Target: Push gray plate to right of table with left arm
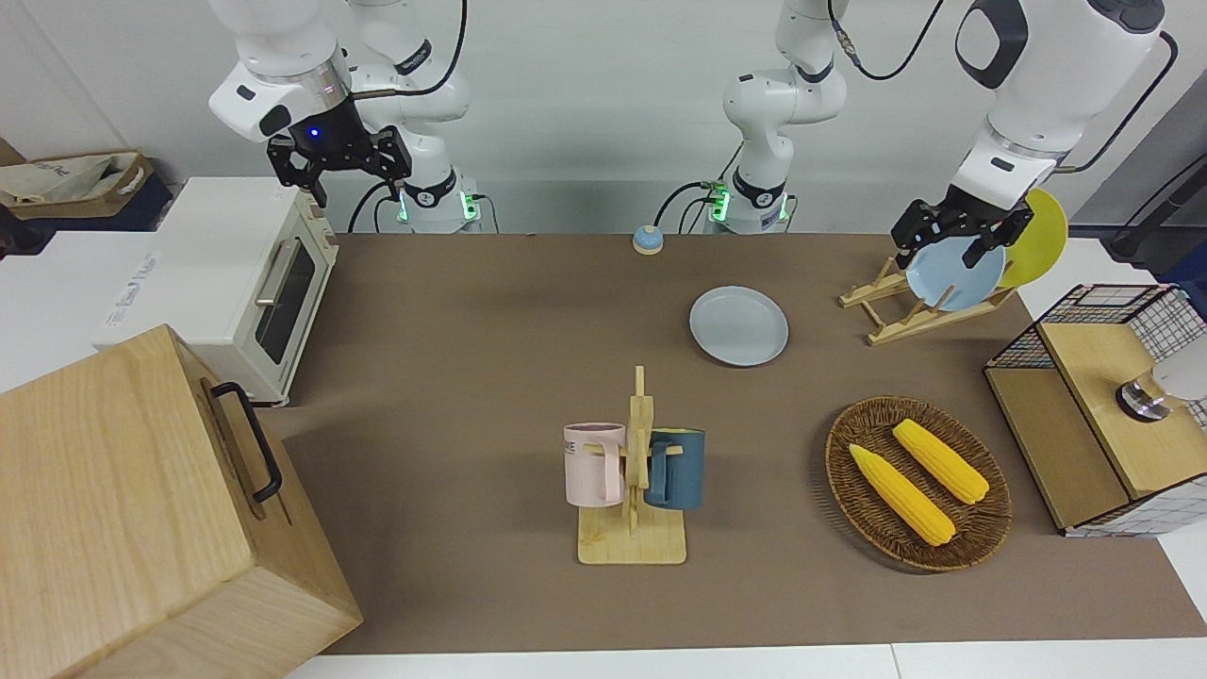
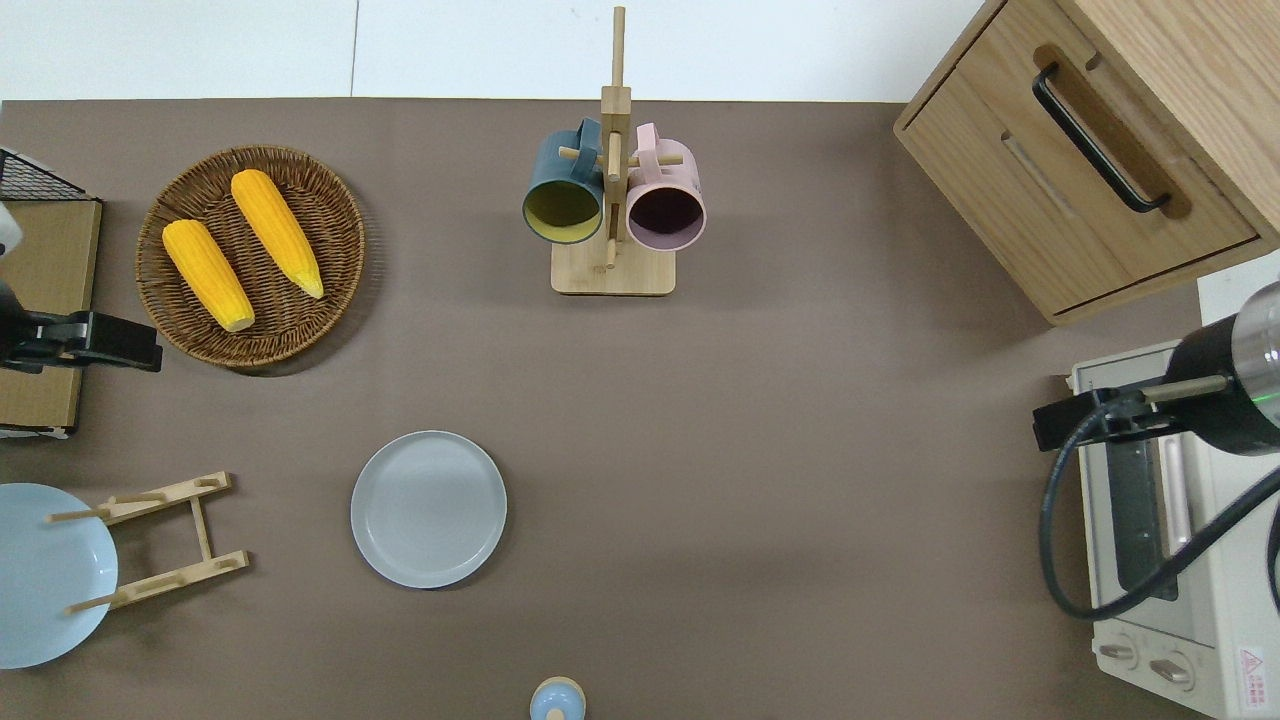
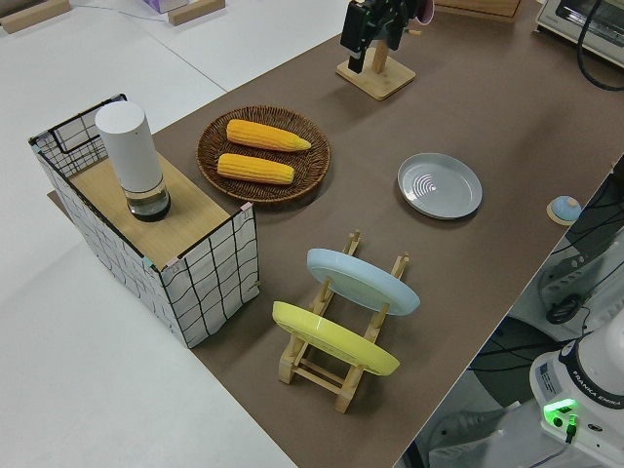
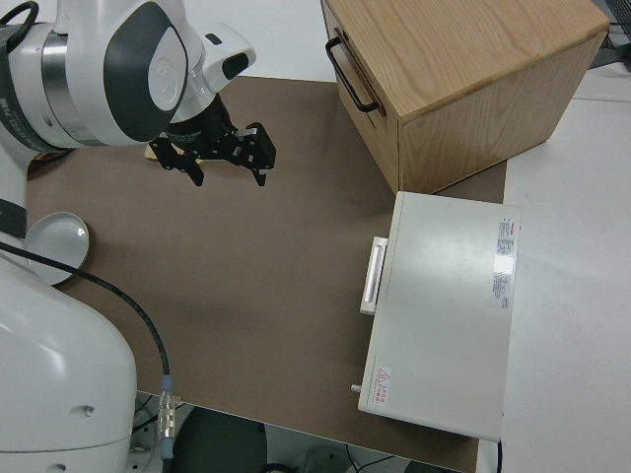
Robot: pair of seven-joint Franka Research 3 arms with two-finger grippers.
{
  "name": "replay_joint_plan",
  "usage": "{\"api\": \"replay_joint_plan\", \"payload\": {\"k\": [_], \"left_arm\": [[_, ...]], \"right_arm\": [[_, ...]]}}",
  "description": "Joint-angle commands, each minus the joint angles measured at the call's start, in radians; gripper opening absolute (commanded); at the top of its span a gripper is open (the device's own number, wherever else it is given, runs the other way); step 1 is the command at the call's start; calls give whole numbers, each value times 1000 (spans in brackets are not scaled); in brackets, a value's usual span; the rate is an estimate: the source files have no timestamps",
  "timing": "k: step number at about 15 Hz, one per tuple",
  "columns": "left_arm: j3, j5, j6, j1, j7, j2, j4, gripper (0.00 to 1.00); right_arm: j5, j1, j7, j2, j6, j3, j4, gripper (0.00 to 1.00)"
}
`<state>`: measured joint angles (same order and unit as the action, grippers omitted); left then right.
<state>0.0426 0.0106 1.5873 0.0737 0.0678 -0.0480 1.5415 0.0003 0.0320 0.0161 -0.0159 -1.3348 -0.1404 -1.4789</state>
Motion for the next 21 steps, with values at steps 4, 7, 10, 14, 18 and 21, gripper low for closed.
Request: {"api": "replay_joint_plan", "payload": {"k": [4, 7, 10, 14, 18, 21], "left_arm": [[0, -5, 14, 0, -6, 11, 25, 1000], [0, -5, 11, 1, -8, 11, 25, 1000], [0, -5, 6, 0, -8, 11, 25, 1000], [0, -5, 6, 0, -8, 11, 25, 1000], [-1, -76, 2, 1, -43, 16, 26, 1000], [0, -93, -16, -2, -100, 22, 25, 1000]], "right_arm": [[4, 19, 12, -2, 16, -16, 9, 983], [4, 19, 12, -2, 16, -16, 9, 983], [4, 20, 12, -2, 16, -16, 9, 983], [4, 19, 12, -2, 16, -16, 9, 983], [4, 19, 12, -2, 16, -16, 9, 983], [4, 19, 12, -2, 16, -16, 9, 983]]}}
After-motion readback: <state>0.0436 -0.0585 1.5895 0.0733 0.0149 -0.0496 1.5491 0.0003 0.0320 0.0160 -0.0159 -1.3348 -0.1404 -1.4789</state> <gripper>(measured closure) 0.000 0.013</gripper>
